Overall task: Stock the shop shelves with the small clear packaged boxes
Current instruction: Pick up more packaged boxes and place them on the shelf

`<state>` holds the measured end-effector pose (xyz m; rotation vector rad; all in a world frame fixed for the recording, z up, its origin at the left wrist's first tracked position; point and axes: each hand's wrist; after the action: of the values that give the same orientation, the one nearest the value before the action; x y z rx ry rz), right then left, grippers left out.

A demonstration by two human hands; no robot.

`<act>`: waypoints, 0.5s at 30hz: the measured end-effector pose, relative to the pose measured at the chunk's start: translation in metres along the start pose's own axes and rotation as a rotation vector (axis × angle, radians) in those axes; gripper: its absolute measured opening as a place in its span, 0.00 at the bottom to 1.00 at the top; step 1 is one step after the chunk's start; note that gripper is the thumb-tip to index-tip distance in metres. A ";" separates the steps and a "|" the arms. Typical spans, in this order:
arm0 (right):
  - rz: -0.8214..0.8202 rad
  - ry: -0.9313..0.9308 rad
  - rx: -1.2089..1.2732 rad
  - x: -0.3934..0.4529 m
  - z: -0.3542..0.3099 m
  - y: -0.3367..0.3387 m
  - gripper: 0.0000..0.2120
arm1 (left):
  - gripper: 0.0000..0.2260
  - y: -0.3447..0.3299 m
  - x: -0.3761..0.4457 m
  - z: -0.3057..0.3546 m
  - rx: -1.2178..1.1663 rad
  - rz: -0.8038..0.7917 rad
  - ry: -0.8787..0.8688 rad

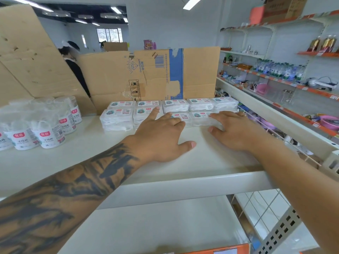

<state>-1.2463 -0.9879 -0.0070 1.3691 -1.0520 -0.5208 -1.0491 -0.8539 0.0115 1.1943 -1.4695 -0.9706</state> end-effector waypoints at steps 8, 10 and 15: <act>-0.002 -0.002 -0.046 -0.001 -0.006 0.001 0.31 | 0.37 -0.002 0.001 0.000 -0.043 0.025 0.024; -0.003 -0.003 -0.057 -0.002 -0.007 0.003 0.32 | 0.36 0.001 -0.001 0.001 -0.031 0.065 0.008; 0.069 -0.020 -0.014 -0.033 -0.028 0.022 0.32 | 0.34 0.015 -0.033 0.002 -0.033 0.168 0.000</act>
<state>-1.2449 -0.9418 0.0071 1.3128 -1.1055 -0.4909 -1.0531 -0.8184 0.0191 1.0293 -1.5211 -0.8771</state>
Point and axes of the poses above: each hand's wrist, its own x-axis towards the middle knuckle, its own y-axis out of the back of the hand, z = x × y, and after that the axes turned 10 degrees about z, right-handed
